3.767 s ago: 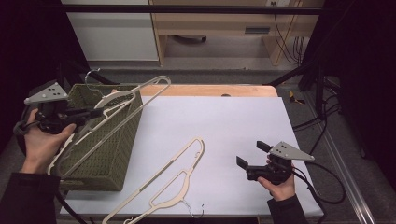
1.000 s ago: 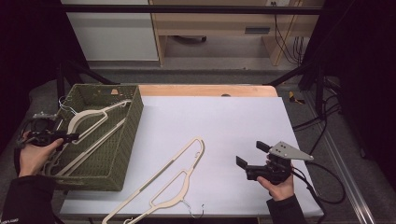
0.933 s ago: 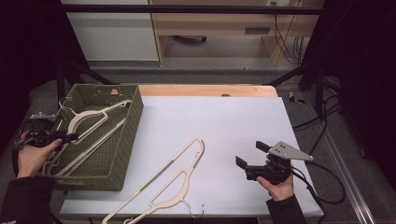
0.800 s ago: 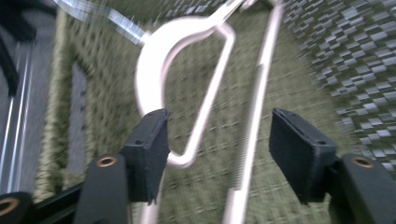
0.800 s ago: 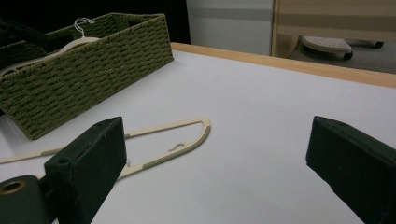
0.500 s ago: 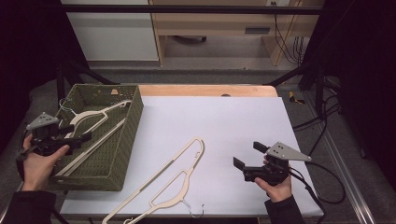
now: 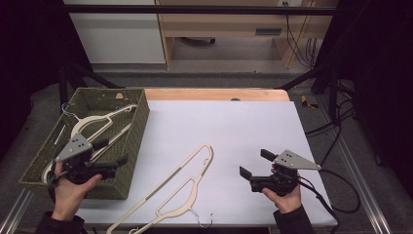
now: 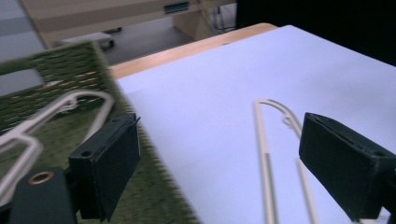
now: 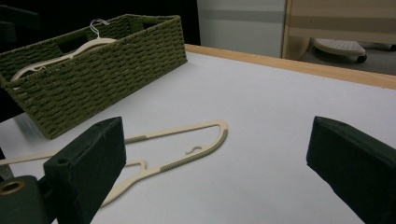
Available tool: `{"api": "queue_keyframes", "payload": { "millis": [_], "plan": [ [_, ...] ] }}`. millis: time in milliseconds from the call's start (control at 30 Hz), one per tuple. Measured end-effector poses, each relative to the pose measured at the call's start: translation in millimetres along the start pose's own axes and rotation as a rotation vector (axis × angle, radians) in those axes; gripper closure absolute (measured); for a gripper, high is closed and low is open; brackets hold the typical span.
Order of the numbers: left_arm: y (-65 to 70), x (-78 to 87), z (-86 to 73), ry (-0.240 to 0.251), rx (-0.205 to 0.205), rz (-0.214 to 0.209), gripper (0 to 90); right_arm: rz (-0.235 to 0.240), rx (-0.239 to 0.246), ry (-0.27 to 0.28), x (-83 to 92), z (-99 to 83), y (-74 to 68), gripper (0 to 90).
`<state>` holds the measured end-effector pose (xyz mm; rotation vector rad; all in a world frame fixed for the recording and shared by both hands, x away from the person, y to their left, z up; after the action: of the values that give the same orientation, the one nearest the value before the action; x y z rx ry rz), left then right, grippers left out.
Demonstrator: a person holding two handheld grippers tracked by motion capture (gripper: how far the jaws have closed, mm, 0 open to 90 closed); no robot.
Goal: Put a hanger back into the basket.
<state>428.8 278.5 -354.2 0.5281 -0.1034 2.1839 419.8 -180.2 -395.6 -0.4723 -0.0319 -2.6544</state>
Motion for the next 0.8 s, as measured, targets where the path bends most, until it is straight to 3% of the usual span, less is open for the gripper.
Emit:
{"api": "queue_keyframes", "payload": {
  "millis": [400, 633, 800],
  "plan": [
    [49.2, -27.8, -28.5, 0.003, -0.043, -0.118, 12.7, 0.024, 0.010, -0.026, -8.6, -3.9, -18.0, 4.8],
    [65.4, -40.3, -44.5, -0.025, -0.064, -0.180, 12.7, 0.055, 0.019, -0.050, -11.6, -6.1, -35.2, 5.9],
    [68.3, -50.3, -57.1, -0.043, -0.052, -0.208, 12.8, 0.083, 0.020, -0.071, -13.1, -9.4, -50.6, 6.5]
  ]
}}
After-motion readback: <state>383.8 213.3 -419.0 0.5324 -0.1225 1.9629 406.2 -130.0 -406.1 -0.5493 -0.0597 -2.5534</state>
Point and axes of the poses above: each handheld gripper's, and its own axes: x roughly backward along the jaws, z roughly out of its top, y roughly to its right, the point moved 3 cm from there along -x, roughly forward along the jaws, and after that the axes turned 15 degrees about -z, right-handed, at the moved point
